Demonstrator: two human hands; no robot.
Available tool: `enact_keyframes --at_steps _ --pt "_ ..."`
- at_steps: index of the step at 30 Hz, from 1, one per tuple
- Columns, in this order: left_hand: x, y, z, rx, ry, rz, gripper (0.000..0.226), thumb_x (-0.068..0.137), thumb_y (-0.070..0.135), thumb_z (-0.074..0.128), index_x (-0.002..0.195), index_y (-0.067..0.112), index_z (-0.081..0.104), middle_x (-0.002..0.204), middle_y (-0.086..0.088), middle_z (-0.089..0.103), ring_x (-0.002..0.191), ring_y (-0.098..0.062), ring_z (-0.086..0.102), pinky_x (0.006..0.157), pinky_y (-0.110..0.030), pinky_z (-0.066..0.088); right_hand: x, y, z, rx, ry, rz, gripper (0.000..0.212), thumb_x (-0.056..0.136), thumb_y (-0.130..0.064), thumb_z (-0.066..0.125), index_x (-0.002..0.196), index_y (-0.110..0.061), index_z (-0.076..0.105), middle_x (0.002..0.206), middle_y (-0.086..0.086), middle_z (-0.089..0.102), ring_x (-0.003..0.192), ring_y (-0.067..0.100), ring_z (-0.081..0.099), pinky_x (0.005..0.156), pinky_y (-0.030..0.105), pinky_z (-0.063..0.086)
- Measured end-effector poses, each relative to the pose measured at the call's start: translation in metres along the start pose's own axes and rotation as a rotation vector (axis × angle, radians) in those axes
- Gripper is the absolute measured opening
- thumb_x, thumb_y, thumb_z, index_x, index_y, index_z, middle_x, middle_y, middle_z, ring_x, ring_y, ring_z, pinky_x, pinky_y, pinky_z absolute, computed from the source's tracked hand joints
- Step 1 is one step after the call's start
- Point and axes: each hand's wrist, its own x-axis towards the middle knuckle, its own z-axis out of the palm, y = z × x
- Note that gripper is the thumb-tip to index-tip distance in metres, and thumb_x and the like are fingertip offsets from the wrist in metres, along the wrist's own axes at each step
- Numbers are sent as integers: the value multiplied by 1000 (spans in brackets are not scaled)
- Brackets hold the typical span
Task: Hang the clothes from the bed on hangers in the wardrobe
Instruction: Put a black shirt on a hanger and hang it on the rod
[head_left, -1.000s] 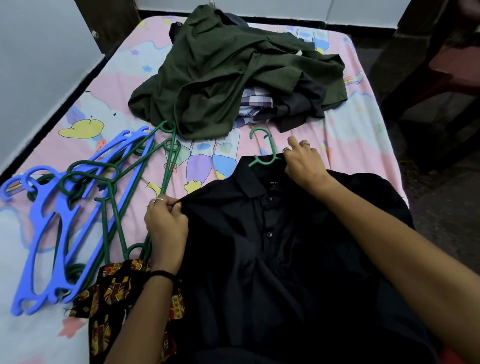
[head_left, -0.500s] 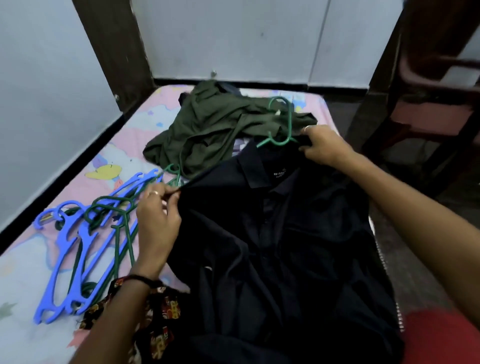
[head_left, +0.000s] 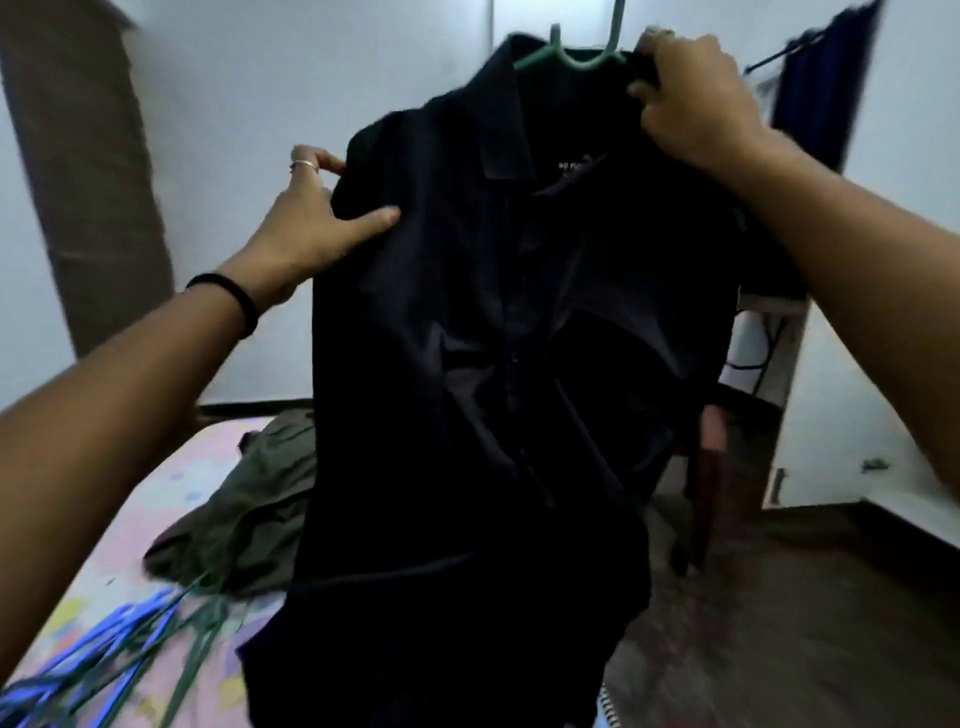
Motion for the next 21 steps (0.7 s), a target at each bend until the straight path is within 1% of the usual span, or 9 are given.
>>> enact_keyframes --at_steps 2,4,9,11,13,16,17,19,21 --pt "16 28 22 185 87 127 57 85 28 69 128 12 35 107 -5 59 94 -20 58 81 -31 46 3 26 -31 -97 90 0 27 93 -12 41 118 -5 48 111 31 56 99 50 53 81 52 45" --pt "30 43 47 296 165 248 48 87 22 65 127 10 40 106 -15 61 97 -31 58 83 -35 44 0 52 -54 -166 120 16 28 94 -8 41 121 -4 48 108 31 57 97 49 54 75 50 44" --pt "72 62 137 324 -26 349 38 86 21 67 119 11 49 108 -20 63 101 -39 59 82 -39 46 -17 127 -67 -253 100 122 20 94 -7 43 113 -5 49 111 26 58 100 46 54 70 41 37" --pt "83 69 180 257 -66 351 42 85 31 69 117 13 49 105 -15 63 98 -35 60 78 -36 46 -23 158 -57 -270 118 167 17 94 -6 42 110 -4 49 109 24 59 98 45 54 67 39 34" --pt "93 71 222 56 -152 264 57 82 48 69 124 15 47 107 -4 58 95 -23 58 76 -29 44 -28 190 -40 -292 128 230 18 93 -5 43 110 -5 49 108 23 60 96 45 55 66 38 32" --pt "115 64 283 -206 -282 162 64 83 64 55 127 19 47 112 4 56 98 -13 57 77 -23 43 -38 231 -6 -329 138 271 21 93 -4 45 112 -7 51 105 21 61 96 43 56 67 36 32" --pt "125 59 305 -220 -295 188 59 85 64 52 122 18 52 108 4 59 96 -13 58 76 -22 43 -41 245 9 -345 131 271 20 93 -4 45 112 -7 51 105 21 61 95 43 56 66 36 32" --pt "140 45 346 -171 -316 264 43 91 56 50 95 15 61 85 2 61 76 -12 58 62 -18 41 -51 274 41 -373 108 275 19 95 -7 44 113 -7 50 106 19 60 94 42 56 66 36 32" --pt "155 26 393 -72 -377 341 44 94 48 50 73 10 58 63 1 54 58 -12 49 50 -21 32 -63 313 77 -405 80 277 21 97 -9 43 116 -9 50 108 19 60 94 42 57 66 38 34"
